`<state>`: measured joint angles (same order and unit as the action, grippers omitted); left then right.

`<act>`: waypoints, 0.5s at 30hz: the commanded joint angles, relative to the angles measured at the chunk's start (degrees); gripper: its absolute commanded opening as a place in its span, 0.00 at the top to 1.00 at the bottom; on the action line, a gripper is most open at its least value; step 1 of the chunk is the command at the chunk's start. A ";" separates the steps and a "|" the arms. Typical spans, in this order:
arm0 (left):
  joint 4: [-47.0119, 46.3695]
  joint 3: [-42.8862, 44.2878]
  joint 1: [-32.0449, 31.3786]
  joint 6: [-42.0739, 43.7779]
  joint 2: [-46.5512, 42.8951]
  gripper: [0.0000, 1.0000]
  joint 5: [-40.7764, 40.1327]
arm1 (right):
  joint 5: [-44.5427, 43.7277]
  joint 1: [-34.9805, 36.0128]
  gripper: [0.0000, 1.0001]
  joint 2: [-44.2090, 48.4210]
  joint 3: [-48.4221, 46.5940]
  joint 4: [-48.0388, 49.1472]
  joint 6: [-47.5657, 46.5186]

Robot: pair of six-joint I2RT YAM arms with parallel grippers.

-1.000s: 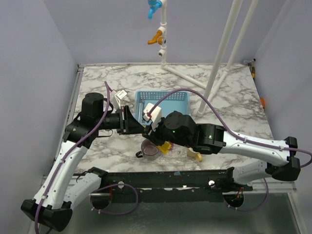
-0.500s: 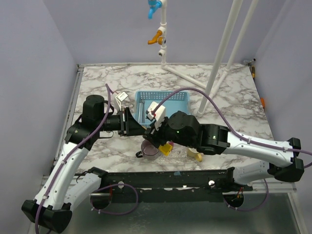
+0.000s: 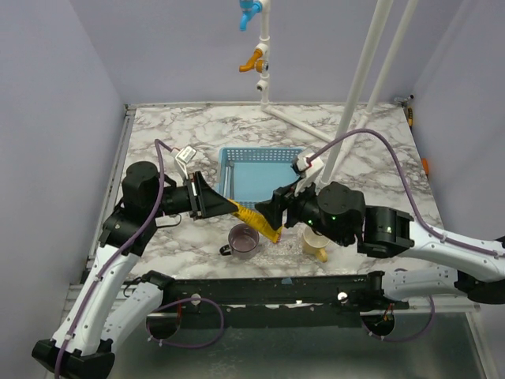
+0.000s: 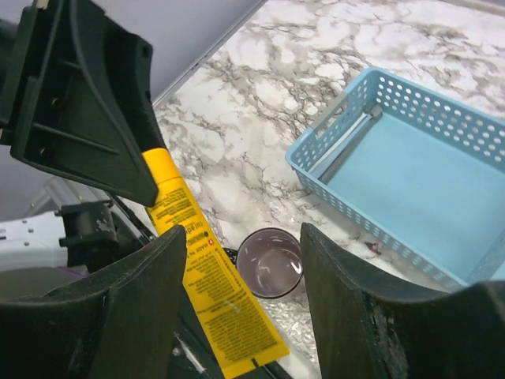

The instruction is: Prepare toiletry sets of a toothbrush and toothpaste on the tray

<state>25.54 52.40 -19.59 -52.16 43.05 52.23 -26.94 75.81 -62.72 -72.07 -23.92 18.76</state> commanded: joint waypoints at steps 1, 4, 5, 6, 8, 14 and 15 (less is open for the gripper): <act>-6.20 -0.71 0.17 -4.81 -2.14 1.00 -4.26 | -8.53 0.37 0.37 4.14 2.28 -1.13 13.29; -8.72 -1.95 0.17 -6.98 -3.11 1.00 -5.40 | -9.99 0.32 0.36 8.08 4.60 -0.62 19.08; -9.65 -2.52 0.17 -7.83 -3.52 1.00 -5.83 | -10.65 0.34 0.36 9.30 5.38 -0.60 21.33; -10.52 -3.15 0.17 -8.62 -3.90 1.00 -6.34 | -11.06 0.35 0.36 10.88 6.57 -0.39 22.78; -13.19 -4.92 0.24 -10.86 -4.80 1.00 -7.02 | -12.08 0.34 0.35 13.97 8.87 0.49 24.84; -20.56 -8.10 0.26 -16.76 -6.63 1.00 -8.07 | -11.70 0.34 0.35 21.31 13.44 1.83 30.81; -21.85 -8.63 0.26 -17.79 -6.95 1.00 -8.31 | -11.33 0.35 0.35 22.02 14.22 1.99 31.89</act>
<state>12.73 45.30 -19.59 -63.81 38.02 46.41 -36.64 75.81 -43.13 -60.36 -23.51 43.92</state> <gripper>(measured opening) 0.333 0.652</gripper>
